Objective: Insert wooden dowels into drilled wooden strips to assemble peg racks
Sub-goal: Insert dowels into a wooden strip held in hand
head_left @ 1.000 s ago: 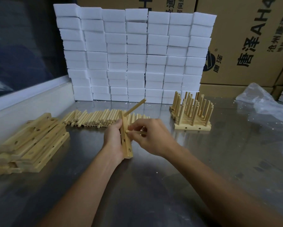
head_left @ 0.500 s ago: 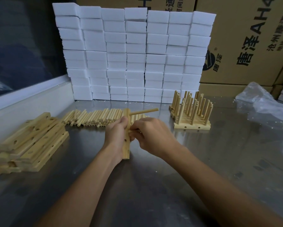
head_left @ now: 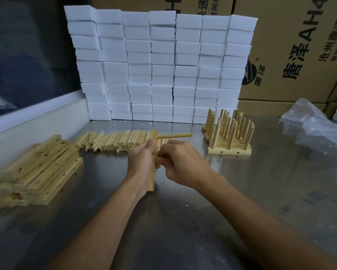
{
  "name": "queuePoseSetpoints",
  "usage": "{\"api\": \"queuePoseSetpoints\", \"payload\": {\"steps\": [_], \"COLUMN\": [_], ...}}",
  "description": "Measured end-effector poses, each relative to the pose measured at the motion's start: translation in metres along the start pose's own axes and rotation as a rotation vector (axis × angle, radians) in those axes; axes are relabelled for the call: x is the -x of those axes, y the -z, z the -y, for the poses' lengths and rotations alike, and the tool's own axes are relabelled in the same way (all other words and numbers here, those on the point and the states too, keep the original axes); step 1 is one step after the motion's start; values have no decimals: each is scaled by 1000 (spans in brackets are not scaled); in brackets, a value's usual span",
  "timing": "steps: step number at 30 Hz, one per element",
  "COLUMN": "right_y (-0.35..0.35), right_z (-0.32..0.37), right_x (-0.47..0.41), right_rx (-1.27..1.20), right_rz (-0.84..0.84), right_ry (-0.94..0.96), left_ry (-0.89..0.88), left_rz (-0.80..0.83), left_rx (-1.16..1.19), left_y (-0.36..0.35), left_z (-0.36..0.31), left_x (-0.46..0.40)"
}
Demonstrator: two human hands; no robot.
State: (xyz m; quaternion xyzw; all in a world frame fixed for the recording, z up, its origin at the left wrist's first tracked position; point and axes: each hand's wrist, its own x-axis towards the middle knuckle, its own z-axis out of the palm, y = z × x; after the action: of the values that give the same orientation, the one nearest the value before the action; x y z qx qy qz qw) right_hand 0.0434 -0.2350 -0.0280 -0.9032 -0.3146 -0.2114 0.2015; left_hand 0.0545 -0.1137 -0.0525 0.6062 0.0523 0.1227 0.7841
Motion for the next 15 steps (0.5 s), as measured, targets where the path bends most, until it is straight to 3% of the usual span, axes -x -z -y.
{"api": "queuePoseSetpoints", "payload": {"steps": [7,15], "right_y": [-5,-2], "right_z": [-3,-4], "right_x": [1,-1], "right_rx": [52,-8], "right_rz": [-1,35], "right_ry": [-47,72], "left_ry": [-35,-32], "left_rz": [8,-8], "left_rx": [-40,-78], "left_y": [-3,-1], "left_z": [2,-1], "left_x": [3,2]}}
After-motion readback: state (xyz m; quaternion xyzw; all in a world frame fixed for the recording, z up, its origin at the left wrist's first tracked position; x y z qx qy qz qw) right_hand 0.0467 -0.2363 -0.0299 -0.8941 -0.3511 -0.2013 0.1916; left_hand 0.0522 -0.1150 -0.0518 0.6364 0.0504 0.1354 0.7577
